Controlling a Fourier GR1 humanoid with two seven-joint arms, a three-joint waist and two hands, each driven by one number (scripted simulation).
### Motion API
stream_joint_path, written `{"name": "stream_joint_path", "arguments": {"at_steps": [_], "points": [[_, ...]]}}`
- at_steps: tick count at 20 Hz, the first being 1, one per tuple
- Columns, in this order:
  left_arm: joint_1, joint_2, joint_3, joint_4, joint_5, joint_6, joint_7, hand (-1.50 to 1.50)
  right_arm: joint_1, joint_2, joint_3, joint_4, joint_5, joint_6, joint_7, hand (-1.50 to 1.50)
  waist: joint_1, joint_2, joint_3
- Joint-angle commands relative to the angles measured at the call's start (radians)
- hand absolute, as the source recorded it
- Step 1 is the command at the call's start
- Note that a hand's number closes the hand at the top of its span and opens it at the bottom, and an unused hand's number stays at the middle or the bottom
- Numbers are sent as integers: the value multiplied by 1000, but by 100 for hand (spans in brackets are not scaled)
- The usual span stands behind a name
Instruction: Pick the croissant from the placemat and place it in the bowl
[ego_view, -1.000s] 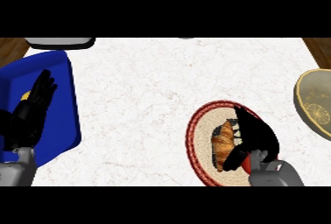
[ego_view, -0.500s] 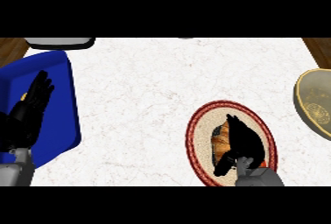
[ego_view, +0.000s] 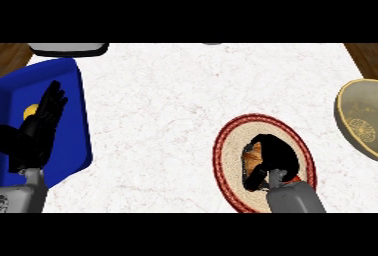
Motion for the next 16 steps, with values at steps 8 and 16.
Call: {"name": "stream_joint_path", "arguments": {"at_steps": [8,16], "points": [[30,-11,25,-59,-12,-40,28,0,-95,23,-33,214,27,-130,-145,150,7,3,3],[-11,-8,42,-15,-10,-28,27,0,69,-280,254,-20,13,57,-715,150,-10,-9,4]]}}
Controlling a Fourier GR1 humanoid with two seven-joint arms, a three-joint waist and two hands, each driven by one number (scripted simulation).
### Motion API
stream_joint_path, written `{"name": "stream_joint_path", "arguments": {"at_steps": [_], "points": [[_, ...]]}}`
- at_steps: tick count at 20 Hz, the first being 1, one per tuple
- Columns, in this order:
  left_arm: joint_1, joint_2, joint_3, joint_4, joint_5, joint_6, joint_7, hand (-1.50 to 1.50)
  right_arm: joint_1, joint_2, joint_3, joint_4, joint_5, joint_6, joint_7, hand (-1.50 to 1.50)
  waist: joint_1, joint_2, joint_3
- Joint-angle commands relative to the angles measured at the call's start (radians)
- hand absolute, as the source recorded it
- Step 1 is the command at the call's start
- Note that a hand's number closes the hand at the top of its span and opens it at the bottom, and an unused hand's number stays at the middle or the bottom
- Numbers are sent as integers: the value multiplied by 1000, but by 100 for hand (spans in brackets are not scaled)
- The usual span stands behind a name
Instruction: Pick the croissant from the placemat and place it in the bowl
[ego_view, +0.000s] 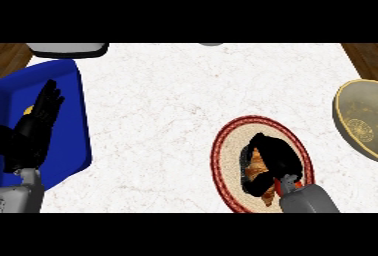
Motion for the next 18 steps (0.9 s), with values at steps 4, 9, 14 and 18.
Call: {"name": "stream_joint_path", "arguments": {"at_steps": [4,9,14,18], "points": [[-29,10,27,33,6,5,19,0,167,-330,100,-239,4,-31,-468,150,-35,5,6],[9,17,44,1,25,-17,3,0,309,-491,-89,-450,-65,-132,-583,150,-27,4,5],[65,12,54,15,21,-17,-41,0,344,-488,-354,-627,-230,-208,-582,150,-51,-1,5],[17,11,48,45,13,-16,-27,0,359,-455,-538,-722,-444,-166,-560,150,-46,4,5]]}}
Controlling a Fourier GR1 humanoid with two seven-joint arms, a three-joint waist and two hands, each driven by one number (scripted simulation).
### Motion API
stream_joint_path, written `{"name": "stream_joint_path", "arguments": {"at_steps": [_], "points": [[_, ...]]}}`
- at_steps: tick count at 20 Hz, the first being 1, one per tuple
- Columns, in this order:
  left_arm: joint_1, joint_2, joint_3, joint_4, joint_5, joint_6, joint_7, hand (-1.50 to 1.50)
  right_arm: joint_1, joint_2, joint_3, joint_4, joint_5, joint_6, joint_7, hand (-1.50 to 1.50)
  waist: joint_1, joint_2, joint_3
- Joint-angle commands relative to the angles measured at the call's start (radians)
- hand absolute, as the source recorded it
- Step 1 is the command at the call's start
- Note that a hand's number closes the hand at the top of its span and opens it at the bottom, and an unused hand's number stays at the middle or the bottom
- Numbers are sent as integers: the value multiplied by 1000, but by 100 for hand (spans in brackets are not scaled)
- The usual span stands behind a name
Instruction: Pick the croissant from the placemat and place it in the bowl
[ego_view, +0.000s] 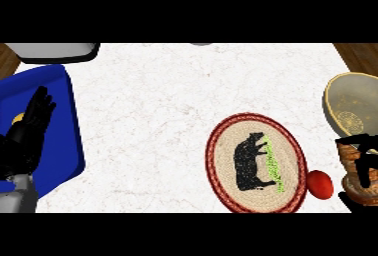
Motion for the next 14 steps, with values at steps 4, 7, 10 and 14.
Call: {"name": "stream_joint_path", "arguments": {"at_steps": [4,7,10,14], "points": [[0,23,9,-38,23,-44,34,0,32,-53,-403,-69,-353,130,16,150,31,6,1],[-7,-32,-29,-38,-10,-6,24,0,-55,-80,-478,69,-432,183,16,150,45,9,1],[-54,3,-15,-74,-6,-22,106,0,-84,-104,-523,159,-455,238,-5,150,49,9,1],[-33,-44,-32,-21,-29,-6,23,0,-257,-101,-379,375,-390,200,-12,150,70,15,1]]}}
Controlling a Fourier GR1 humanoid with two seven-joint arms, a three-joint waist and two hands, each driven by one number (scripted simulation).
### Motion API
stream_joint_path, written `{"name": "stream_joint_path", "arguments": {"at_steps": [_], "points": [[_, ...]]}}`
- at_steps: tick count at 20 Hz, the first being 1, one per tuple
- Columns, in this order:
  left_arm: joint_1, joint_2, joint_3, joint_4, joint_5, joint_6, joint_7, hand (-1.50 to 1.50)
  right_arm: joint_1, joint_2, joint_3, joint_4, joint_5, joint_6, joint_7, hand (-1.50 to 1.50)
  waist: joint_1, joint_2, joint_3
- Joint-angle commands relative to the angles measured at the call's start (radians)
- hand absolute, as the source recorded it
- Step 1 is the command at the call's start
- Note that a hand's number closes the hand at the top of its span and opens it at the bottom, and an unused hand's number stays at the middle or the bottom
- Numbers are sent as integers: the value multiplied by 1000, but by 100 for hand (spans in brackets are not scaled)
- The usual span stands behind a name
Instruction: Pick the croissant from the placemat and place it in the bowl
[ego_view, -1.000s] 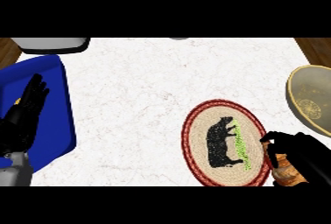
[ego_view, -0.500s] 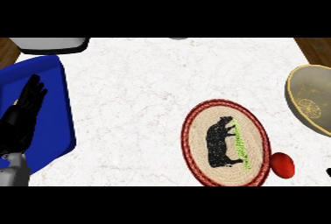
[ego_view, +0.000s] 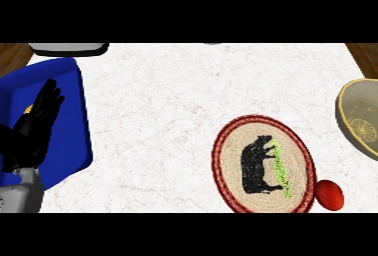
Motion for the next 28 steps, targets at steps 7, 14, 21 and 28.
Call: {"name": "stream_joint_path", "arguments": {"at_steps": [7,14,21,28], "points": [[-52,-12,-11,15,-26,-2,30,0,-292,0,126,575,156,-95,-266,150,17,4,1],[-46,-48,-19,60,-52,13,-37,0,-571,22,211,960,279,-203,-362,150,26,7,1],[-69,-17,-2,72,-20,-38,-44,0,-627,-52,273,1250,421,-166,-319,-150,47,17,3],[-72,-68,-42,37,-65,18,-9,0,-703,-66,236,1444,372,-40,-567,-150,41,15,5]]}}
